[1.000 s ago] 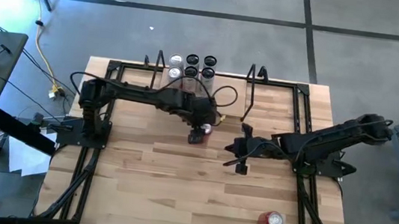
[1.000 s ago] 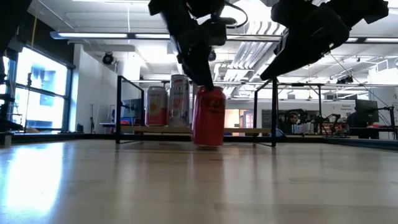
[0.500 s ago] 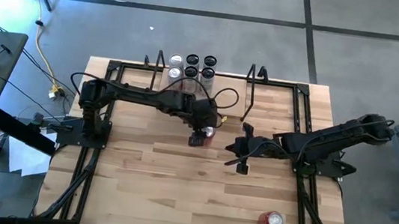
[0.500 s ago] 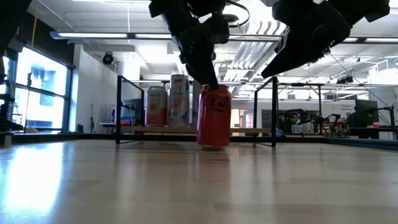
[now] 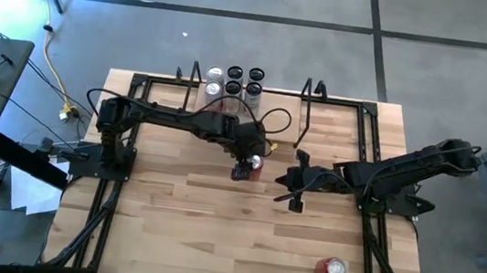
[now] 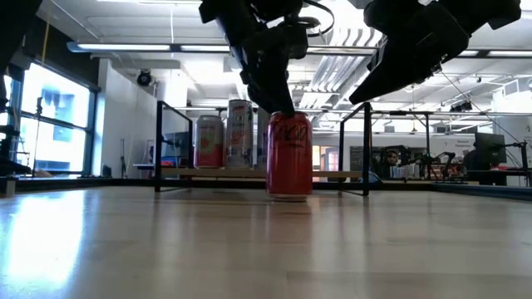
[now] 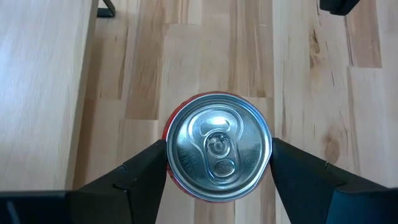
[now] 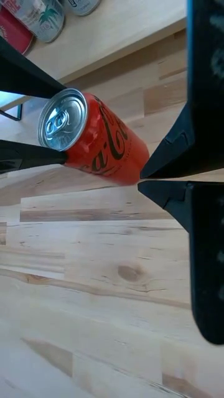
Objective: Place canned beverage on shelf
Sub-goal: Put the top red soda can on the shelf
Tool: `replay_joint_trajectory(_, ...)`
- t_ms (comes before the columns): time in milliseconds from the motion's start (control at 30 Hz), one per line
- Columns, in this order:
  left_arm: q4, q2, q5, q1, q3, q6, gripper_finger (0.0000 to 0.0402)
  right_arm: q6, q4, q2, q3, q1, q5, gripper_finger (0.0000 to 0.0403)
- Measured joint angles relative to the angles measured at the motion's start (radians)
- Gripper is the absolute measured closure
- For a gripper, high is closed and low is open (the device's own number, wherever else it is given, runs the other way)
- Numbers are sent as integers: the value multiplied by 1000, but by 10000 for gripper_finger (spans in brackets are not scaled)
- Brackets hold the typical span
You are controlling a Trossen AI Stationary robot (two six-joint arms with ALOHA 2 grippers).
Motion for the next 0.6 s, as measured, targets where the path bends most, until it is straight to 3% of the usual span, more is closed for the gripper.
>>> replay_joint_trajectory(267,3,0,14,4,0,3,150,-7,0,0,0,0,0,403)
replay_joint_trajectory(600,5,0,-11,2,0,10,95,-15,25,0,0,-2,0,403)
